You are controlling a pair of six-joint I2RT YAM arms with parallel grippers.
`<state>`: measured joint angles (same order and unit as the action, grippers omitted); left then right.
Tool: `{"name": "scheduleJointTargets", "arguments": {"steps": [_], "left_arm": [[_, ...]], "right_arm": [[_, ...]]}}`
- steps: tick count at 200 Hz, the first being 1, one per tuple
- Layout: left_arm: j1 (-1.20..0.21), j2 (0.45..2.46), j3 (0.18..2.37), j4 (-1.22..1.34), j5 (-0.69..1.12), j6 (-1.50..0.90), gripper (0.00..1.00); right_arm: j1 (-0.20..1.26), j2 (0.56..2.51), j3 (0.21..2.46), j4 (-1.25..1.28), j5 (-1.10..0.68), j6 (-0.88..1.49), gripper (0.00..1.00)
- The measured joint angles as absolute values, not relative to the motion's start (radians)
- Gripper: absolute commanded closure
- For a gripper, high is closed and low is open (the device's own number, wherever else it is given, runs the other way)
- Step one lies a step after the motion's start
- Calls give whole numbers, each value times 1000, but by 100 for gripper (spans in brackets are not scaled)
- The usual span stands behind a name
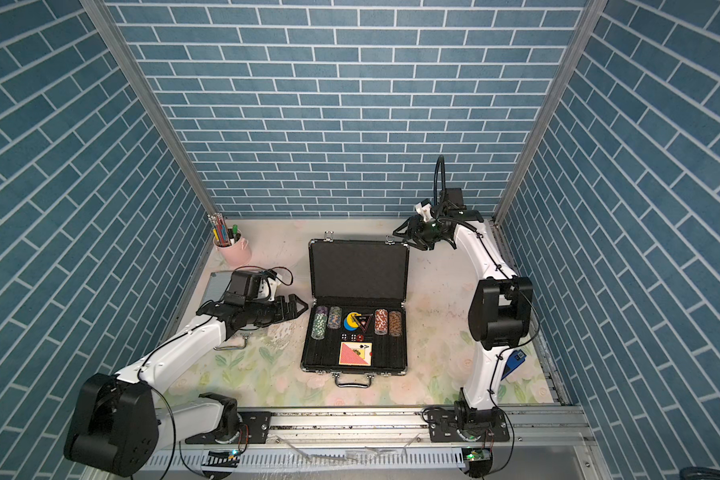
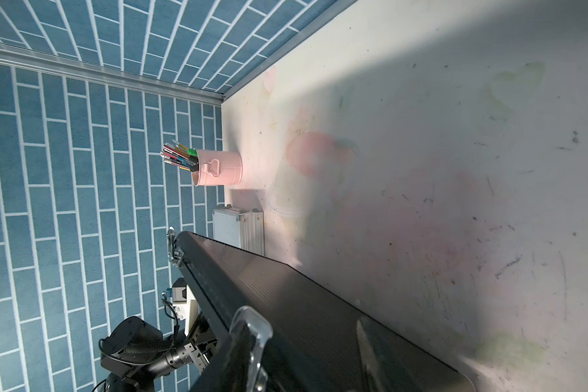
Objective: Close the poker set cases
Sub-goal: Close the lid of the poker set case.
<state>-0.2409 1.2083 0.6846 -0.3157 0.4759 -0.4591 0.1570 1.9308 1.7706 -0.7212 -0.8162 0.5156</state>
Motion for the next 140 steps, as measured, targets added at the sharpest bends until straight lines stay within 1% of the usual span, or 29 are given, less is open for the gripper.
{"name": "scheduleJointTargets", "arguments": {"steps": [47,140], "left_arm": [[-240,1208,683,-316,477,-459,4],[-221,1191,680,-326,477,-455,3]], "right_arm": [[152,1905,1696,-698,-836,519,51],[168,1715,1523,-690,-844,519,52]]}}
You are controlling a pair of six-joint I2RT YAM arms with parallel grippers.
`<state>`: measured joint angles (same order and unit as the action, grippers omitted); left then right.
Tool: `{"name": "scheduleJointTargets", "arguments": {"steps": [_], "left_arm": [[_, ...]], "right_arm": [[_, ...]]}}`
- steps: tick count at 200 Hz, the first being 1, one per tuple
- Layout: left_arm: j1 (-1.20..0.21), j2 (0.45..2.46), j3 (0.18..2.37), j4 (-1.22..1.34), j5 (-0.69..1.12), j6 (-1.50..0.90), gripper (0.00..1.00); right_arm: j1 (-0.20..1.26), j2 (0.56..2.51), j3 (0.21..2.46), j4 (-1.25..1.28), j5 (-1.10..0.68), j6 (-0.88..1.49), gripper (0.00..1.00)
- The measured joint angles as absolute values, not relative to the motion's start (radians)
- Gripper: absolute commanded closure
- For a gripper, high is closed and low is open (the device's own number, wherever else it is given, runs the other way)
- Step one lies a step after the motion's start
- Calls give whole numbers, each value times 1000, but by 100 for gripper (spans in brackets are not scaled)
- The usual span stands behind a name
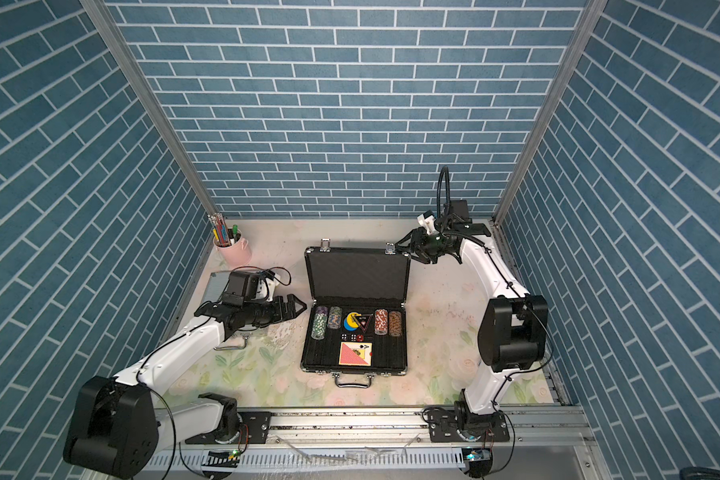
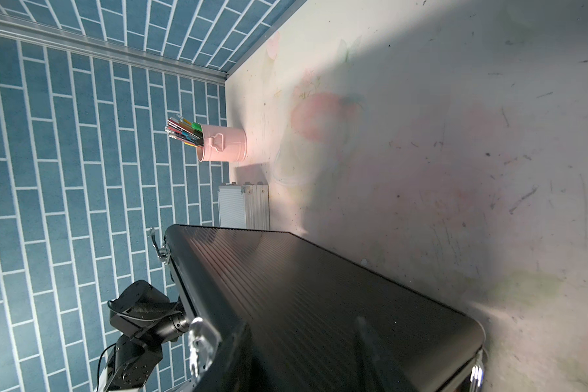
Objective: Close the poker set cases
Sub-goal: Close the lid of the poker set case.
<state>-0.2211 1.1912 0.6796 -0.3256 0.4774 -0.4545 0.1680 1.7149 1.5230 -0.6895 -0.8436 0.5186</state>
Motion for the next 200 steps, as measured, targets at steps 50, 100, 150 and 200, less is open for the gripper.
{"name": "scheduleJointTargets", "arguments": {"steps": [50,100,150,200], "left_arm": [[-180,1153,680,-366,476,-432,2],[-155,1143,680,-388,475,-425,2],[-154,1143,680,-397,474,-412,1],[-155,1141,680,-407,476,-409,1]], "right_arm": [[190,1597,1395,-689,-843,519,52],[199,1530,1297,-701,-842,519,52],[202,1478,1224,-724,-835,519,52],[202,1438,1166,-735,-811,518,51]]}}
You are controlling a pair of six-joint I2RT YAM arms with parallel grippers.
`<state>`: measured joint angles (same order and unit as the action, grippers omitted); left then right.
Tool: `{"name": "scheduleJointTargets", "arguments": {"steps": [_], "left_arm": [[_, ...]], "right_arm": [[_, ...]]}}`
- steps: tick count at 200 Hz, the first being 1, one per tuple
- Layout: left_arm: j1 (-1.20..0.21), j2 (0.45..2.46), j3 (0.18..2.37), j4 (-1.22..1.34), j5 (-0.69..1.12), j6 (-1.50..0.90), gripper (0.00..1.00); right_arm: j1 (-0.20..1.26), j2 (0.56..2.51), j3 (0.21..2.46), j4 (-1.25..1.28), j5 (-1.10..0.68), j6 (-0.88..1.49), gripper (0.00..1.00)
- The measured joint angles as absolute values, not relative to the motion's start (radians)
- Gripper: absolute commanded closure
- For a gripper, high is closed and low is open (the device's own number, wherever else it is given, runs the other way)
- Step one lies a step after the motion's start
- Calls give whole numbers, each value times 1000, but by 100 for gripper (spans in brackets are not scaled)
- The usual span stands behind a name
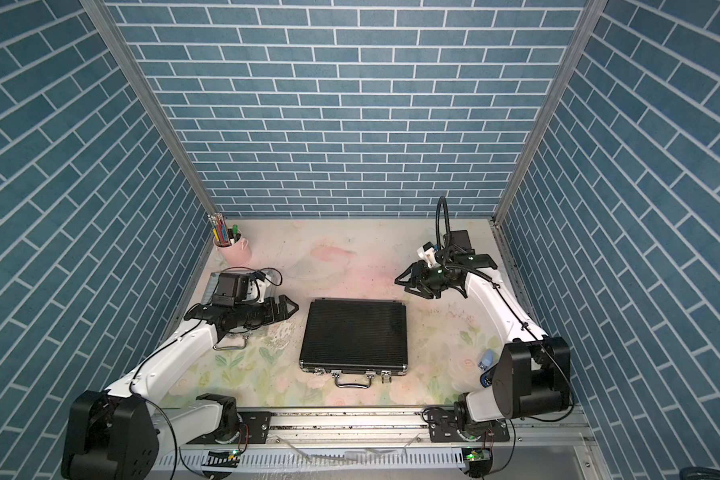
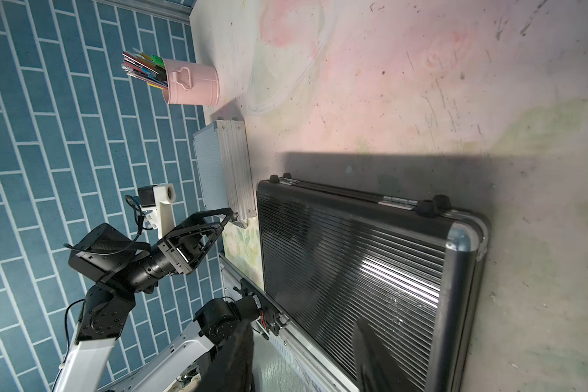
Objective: Close the poker set cases
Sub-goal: Close the lid of the poker set case, then adjust the poker set case at the center of the board.
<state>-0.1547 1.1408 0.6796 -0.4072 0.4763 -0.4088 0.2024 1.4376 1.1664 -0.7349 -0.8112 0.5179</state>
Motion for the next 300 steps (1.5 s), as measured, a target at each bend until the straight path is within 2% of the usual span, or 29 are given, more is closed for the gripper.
{"name": "scheduleJointTargets", "arguments": {"steps": [43,85,132,203,250,300], "left_arm": [[-193,1103,679,-437,470,-406,1],[-343,1077,635,-458,436,-424,0],[-489,1048,539,-458,387,-493,0],[-595,996,465,-435,352,-578,0],[-686,1031,435,-313,369,-649,2],[-720,1048,435,-286,325,-739,3]], "right_arm": [[212,1436,1056,-742,-735,513,48],[256,1436,945,-722,-665,509,43],[300,1436,859,-621,-624,519,40],[320,1436,755,-439,-612,544,37],[317,1457,736,-330,-635,579,51],[337,1544,799,-236,-632,582,54]]}}
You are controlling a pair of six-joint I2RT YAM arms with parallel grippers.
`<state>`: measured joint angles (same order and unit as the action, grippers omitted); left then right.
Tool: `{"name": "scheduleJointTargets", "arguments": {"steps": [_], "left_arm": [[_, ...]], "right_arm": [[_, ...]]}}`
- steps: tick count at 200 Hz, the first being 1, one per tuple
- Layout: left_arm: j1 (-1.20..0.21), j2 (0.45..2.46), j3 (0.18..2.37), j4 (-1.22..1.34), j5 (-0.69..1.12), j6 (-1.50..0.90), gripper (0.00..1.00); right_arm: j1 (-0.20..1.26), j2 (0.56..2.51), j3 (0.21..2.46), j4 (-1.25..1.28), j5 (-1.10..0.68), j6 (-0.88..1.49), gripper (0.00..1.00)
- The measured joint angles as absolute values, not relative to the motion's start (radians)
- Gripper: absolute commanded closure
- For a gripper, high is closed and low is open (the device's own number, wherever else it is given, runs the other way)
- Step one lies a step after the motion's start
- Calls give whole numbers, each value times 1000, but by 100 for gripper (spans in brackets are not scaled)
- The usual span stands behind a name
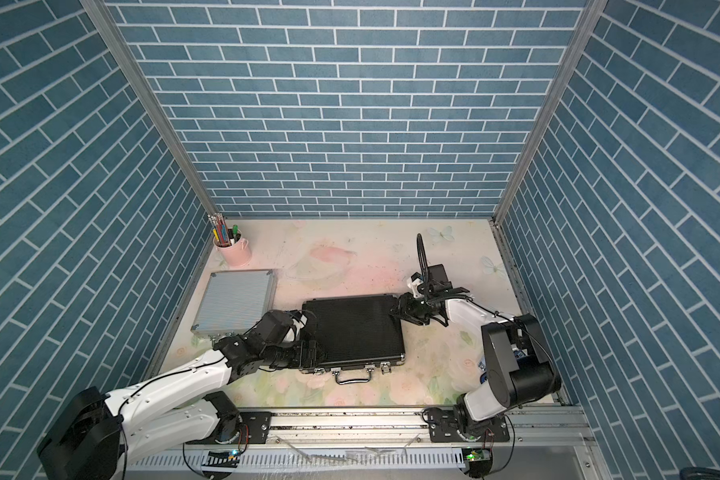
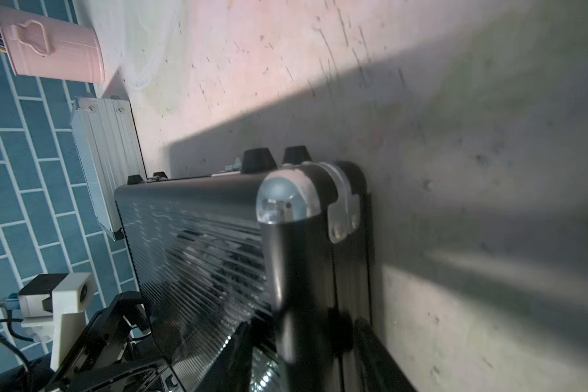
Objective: Close the poker set cases
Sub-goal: Adjust the poker set case at the center of the board.
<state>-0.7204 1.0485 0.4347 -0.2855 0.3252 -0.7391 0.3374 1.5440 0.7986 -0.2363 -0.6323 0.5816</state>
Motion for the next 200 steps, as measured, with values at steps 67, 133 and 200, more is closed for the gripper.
{"name": "scheduleJointTargets", "arguments": {"steps": [67,133,200], "left_arm": [[-745,1106,471,-273,302,-789,3],[-762,1212,545,-273,308,-827,2],[-768,1227,562,-285,298,-835,2]], "right_arm": [[358,1699,956,-199,-617,569,54],[362,1820,1110,-221,-609,521,54],[385,1833,1174,-316,-546,469,48]]}}
